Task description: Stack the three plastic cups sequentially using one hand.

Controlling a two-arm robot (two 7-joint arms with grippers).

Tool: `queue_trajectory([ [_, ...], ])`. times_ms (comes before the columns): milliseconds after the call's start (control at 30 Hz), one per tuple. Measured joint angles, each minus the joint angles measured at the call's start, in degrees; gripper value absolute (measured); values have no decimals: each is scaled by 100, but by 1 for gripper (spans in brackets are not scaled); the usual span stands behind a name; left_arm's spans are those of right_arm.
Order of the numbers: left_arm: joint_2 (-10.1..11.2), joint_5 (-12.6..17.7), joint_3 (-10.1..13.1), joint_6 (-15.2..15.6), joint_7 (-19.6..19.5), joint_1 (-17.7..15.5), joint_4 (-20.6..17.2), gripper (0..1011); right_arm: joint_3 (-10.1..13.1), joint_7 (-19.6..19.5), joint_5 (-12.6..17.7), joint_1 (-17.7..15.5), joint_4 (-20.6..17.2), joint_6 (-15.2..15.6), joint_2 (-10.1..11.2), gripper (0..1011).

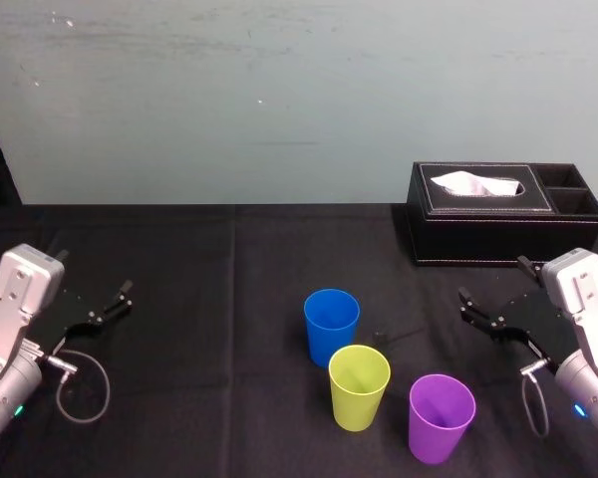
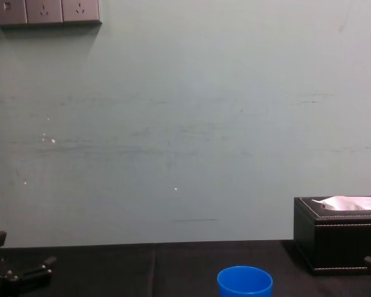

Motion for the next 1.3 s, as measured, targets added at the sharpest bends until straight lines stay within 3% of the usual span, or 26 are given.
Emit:
queue_trajectory([
  [1300, 0, 0, 0, 0, 0, 0, 0, 1000, 0, 0, 0, 0, 0, 0, 0, 1003],
])
